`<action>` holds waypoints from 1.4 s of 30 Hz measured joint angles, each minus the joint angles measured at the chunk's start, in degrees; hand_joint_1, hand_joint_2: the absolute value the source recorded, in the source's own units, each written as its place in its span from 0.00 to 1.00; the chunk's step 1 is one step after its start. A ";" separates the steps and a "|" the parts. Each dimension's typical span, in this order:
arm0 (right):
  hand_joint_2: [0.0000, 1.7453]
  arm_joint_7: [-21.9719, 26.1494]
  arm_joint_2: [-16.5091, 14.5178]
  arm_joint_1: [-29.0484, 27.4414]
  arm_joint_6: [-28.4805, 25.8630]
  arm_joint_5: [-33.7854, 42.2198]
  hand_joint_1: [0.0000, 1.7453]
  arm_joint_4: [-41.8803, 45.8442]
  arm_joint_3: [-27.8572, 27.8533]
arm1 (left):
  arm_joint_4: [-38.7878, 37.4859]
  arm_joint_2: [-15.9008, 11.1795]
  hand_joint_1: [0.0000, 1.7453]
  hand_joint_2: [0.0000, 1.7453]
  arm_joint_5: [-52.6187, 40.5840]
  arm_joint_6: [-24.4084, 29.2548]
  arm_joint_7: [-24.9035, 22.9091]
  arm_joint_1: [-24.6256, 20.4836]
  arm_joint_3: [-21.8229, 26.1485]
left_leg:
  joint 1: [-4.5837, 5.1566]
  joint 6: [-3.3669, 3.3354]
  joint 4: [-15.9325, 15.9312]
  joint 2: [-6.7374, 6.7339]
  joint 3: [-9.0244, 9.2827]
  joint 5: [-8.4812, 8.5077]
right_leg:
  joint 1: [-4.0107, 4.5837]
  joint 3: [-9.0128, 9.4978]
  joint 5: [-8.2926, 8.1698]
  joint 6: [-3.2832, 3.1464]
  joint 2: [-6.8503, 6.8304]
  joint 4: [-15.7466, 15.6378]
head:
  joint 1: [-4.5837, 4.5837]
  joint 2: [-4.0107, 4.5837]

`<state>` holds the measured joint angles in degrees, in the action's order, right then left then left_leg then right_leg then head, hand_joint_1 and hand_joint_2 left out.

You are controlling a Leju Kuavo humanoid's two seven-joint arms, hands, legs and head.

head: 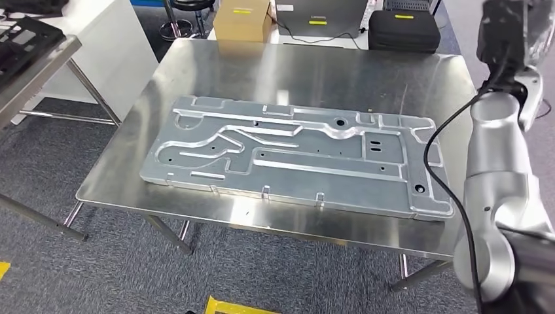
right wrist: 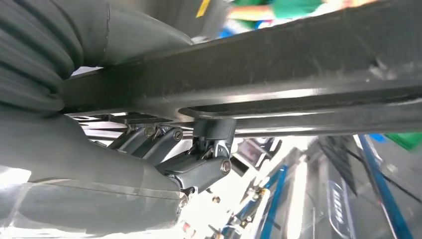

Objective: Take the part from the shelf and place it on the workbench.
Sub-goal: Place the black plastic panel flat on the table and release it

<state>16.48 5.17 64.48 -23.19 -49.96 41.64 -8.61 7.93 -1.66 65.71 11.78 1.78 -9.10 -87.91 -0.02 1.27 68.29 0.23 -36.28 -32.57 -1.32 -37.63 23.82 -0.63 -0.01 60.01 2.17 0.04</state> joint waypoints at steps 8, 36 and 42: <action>1.00 -6.71 1.30 5.58 2.69 -12.63 0.97 -11.16 7.05 | 0.00 0.59 0.00 1.00 0.43 -0.07 -0.06 0.37 -0.04 | 0.81 -2.62 -7.28 -0.04 2.88 6.67 | 0.92 0.74 0.16 -0.12 0.42 -0.23 | -0.03 0.00; 1.00 -7.69 -13.34 4.47 8.03 -19.37 0.97 -21.51 18.38 | 0.00 2.43 0.00 1.00 -1.74 -1.00 -0.75 -1.26 -0.83 | -0.19 0.03 -0.98 -0.04 -0.85 4.42 | 0.46 0.27 0.16 -0.57 0.47 0.02 | -0.93 0.00; 1.00 -7.90 -15.19 3.39 8.59 -19.39 0.97 -21.91 18.53 | 0.01 2.65 0.00 1.00 -2.07 -1.02 -1.29 -1.44 -0.90 | 0.03 -1.66 -9.79 0.00 2.52 6.86 | 0.73 -0.24 -0.25 0.91 0.64 -0.13 | -0.87 0.00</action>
<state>8.58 -10.02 67.87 -14.60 -69.35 19.74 9.92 7.94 0.99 63.64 10.76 0.50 -10.54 -88.80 0.01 -0.39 58.50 0.23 -33.76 -25.71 -0.59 -37.88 23.58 0.28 0.63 59.88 1.30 0.04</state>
